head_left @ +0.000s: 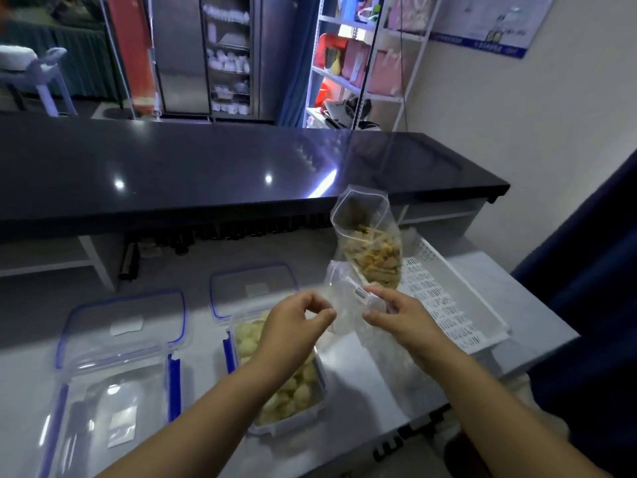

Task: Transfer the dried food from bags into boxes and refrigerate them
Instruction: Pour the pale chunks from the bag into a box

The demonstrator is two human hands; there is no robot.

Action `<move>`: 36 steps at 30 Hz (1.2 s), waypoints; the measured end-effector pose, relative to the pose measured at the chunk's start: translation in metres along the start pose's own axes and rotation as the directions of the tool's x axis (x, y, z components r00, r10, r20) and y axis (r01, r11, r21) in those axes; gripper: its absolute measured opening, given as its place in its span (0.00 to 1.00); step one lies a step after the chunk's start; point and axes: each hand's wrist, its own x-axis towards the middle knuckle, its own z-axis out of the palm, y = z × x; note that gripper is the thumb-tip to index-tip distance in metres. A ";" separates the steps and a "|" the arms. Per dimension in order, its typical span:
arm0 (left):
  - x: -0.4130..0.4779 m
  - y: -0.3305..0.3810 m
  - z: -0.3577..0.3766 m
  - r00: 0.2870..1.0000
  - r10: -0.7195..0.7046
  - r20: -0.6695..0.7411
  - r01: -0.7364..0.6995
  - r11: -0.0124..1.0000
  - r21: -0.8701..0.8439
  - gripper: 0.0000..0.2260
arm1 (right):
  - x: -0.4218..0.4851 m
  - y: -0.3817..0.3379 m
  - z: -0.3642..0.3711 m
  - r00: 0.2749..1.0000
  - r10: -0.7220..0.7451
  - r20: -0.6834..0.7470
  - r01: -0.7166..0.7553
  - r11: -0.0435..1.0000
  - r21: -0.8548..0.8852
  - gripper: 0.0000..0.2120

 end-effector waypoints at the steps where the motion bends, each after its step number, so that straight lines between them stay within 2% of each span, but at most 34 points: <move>1: 0.004 0.004 0.008 1.000 -0.003 -0.018 0.003 1.000 0.011 0.03 | 0.000 0.003 -0.011 1.000 -0.003 -0.024 0.003 1.000 0.007 0.18; 7: 0.030 0.019 0.068 1.000 -0.017 0.015 0.015 0.988 0.151 0.04 | 0.019 0.032 -0.099 0.984 0.033 -0.177 -0.027 0.999 0.035 0.19; 9: 0.037 0.025 0.097 0.999 -0.016 0.044 0.005 0.974 0.229 0.04 | 0.030 0.045 -0.129 0.979 0.043 -0.198 -0.050 0.998 -0.028 0.20; 12: 0.048 0.036 0.138 0.997 -0.004 0.081 -0.024 0.938 0.347 0.04 | 0.051 0.064 -0.173 0.983 0.016 -0.182 -0.061 0.969 -0.241 0.24; 15: 0.059 0.042 0.171 0.993 0.010 0.118 -0.062 0.892 0.448 0.06 | 0.075 0.084 -0.209 0.997 0.013 -0.073 -0.052 0.822 -0.568 0.34; 17: 0.065 0.043 0.186 0.999 0.022 0.041 -0.040 0.858 0.512 0.12 | 0.088 0.092 -0.222 0.999 0.032 -0.010 -0.030 0.739 -0.673 0.37; 19: 0.072 0.038 0.196 0.998 0.047 -0.034 -0.021 0.843 0.538 0.22 | 0.097 0.099 -0.227 0.998 -0.005 0.057 0.044 0.703 -0.710 0.35; 21: 0.075 0.034 0.202 0.995 0.102 0.004 -0.087 0.823 0.561 0.27 | 0.104 0.104 -0.226 0.991 -0.067 0.118 0.132 0.685 -0.716 0.28; 24: 0.079 0.030 0.210 0.975 0.180 0.130 -0.221 0.727 0.650 0.18 | 0.112 0.109 -0.218 0.968 -0.134 0.214 0.252 0.582 -0.773 0.20; 28: 0.078 0.021 0.214 0.973 0.067 0.219 -0.209 0.650 0.730 0.15 | 0.122 0.118 -0.210 0.952 -0.101 0.289 0.305 0.394 -0.867 0.18; 30: 0.078 0.020 0.212 0.973 0.040 0.227 -0.196 0.659 0.726 0.15 | 0.125 0.120 -0.210 0.946 -0.110 0.303 0.322 0.370 -0.871 0.18; 32: 0.078 0.020 0.203 0.981 0.041 0.189 -0.163 0.703 0.692 0.14 | 0.127 0.118 -0.209 0.927 -0.192 0.322 0.372 0.363 -0.854 0.17; 34: 0.077 0.018 0.189 0.992 0.057 0.115 -0.118 0.757 0.642 0.14 | 0.127 0.107 -0.203 0.885 -0.314 0.342 0.448 0.379 -0.810 0.14; 36: 0.077 0.015 0.168 0.997 0.072 0.032 -0.077 0.803 0.590 0.17 | 0.123 0.093 -0.191 0.811 -0.453 0.370 0.551 0.379 -0.743 0.10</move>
